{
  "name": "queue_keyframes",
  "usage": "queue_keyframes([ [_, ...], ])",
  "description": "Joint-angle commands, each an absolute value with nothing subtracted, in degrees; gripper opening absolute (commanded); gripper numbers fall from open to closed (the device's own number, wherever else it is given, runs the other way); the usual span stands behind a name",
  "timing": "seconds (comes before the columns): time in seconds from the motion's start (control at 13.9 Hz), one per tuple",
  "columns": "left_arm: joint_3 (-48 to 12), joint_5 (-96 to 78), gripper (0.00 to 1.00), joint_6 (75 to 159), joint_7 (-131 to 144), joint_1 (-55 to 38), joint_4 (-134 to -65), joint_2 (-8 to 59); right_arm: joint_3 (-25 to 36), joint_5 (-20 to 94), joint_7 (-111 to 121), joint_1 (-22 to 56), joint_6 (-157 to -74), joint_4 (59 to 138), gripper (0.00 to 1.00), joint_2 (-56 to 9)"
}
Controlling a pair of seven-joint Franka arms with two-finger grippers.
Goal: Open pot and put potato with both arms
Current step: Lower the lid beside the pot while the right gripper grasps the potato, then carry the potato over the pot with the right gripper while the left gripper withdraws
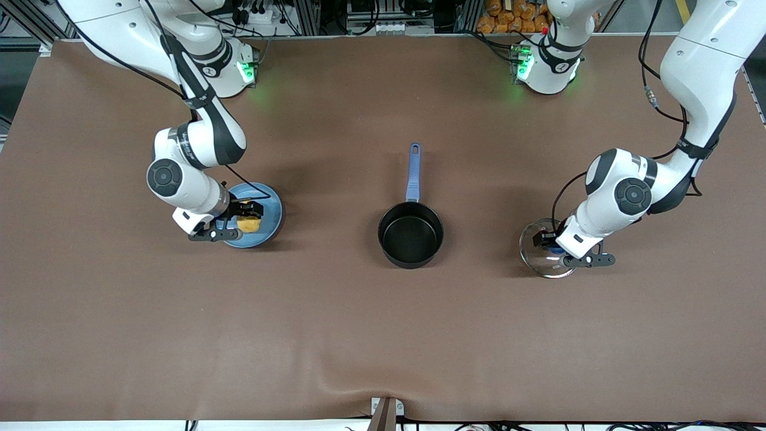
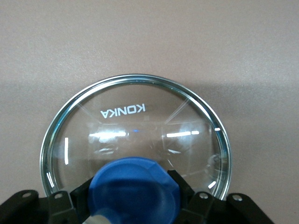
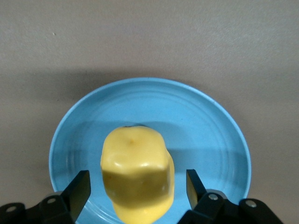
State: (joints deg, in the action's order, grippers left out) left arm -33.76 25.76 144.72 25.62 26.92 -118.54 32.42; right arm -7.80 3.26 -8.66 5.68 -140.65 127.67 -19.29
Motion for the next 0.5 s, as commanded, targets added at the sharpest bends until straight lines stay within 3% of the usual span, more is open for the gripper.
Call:
queue_keyframes([
  [0.0, -34.01, 27.69, 0.74, 145.11, 27.16, 26.90, -117.16, 33.05, -7.91, 2.55, -8.61, 6.15, -143.88, 129.90, 0.84, -19.51],
  [0.07, -34.01, 27.69, 0.74, 145.11, 27.16, 26.98, -117.16, 33.13, -7.91, 2.46, -8.61, 6.33, -143.79, 130.08, 0.78, -19.51],
  [0.14, -34.01, 27.69, 0.74, 145.11, 27.25, 26.90, -117.16, 33.05, -7.91, 2.55, -8.61, 6.42, -143.53, 130.08, 0.64, -19.51],
  [0.22, -34.01, 27.69, 0.74, 145.11, 27.33, 26.89, -117.07, 33.05, -8.00, 2.55, -8.61, 6.42, -142.92, 129.90, 0.32, -19.34],
  [0.29, -34.01, 27.69, 0.74, 145.11, 27.42, 26.98, -117.16, 33.05, -8.00, 2.55, -8.87, 6.42, -142.82, 129.82, 0.18, -19.16],
  [0.36, -34.01, 27.77, 0.74, 145.02, 27.51, 27.16, -117.16, 32.61, -8.00, 2.55, -8.79, 6.33, -142.39, 129.29, 0.09, -18.81],
  [0.43, -34.10, 27.77, 0.81, 144.76, 27.60, 27.16, -117.16, 31.56, -8.00, 2.55, -8.70, 6.24, -140.73, 128.33, 0.06, -18.55],
])
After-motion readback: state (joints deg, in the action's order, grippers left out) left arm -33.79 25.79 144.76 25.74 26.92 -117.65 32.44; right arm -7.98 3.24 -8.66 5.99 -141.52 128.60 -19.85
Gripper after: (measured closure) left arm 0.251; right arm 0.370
